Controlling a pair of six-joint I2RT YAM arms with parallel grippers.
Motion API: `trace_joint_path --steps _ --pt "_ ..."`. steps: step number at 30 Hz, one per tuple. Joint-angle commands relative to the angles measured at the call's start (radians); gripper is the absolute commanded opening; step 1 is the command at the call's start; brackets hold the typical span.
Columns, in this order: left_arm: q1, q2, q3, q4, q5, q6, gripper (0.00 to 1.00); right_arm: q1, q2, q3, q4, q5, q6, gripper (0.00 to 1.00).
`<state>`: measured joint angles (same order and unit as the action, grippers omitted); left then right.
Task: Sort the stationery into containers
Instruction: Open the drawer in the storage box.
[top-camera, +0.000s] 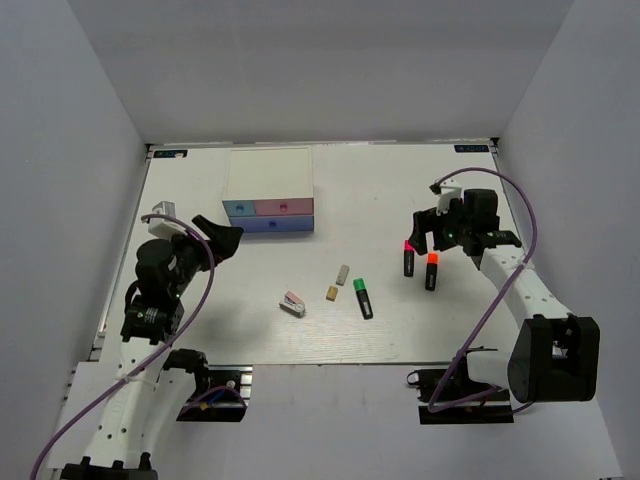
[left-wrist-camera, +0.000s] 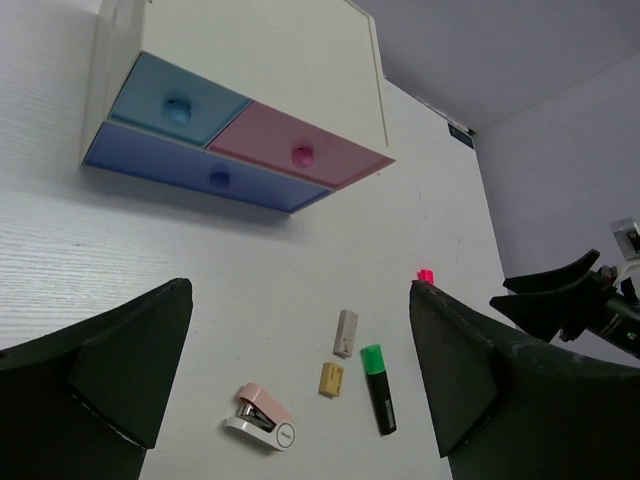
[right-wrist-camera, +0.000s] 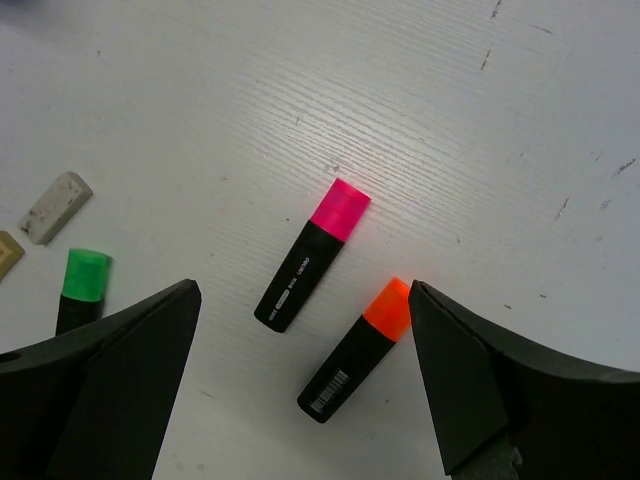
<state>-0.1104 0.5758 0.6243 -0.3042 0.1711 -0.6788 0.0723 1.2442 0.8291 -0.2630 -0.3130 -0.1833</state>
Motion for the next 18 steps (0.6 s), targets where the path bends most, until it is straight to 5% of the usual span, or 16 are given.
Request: trace_joint_path --steps 1,9,11,13,14,15,16,18 --pt "0.005 0.031 -0.026 0.025 0.041 -0.028 1.0 -0.003 -0.022 0.027 -0.018 -0.031 -0.064 0.9" --pt "0.005 0.096 -0.055 0.076 0.061 -0.056 0.86 -0.003 0.018 0.054 -0.137 -0.109 -0.218 0.9" --pt "0.005 0.108 -0.066 0.1 0.073 -0.065 0.77 -0.003 0.009 0.051 -0.137 -0.148 -0.217 0.9" --pt "0.005 0.118 -0.075 0.115 0.083 -0.087 0.57 -0.002 -0.003 0.047 -0.131 -0.179 -0.203 0.87" --pt "0.005 0.128 -0.084 0.134 0.084 -0.087 0.51 -0.002 -0.006 0.044 -0.134 -0.211 -0.202 0.79" --pt "0.005 0.128 -0.095 0.145 0.093 -0.112 0.41 0.0 -0.002 0.039 -0.134 -0.239 -0.196 0.52" --pt "0.005 0.139 -0.095 0.154 0.103 -0.125 0.38 -0.002 -0.006 0.035 -0.13 -0.245 -0.188 0.38" --pt "0.005 0.15 -0.13 0.192 0.103 -0.178 0.4 -0.003 -0.009 0.024 -0.102 -0.287 -0.17 0.26"
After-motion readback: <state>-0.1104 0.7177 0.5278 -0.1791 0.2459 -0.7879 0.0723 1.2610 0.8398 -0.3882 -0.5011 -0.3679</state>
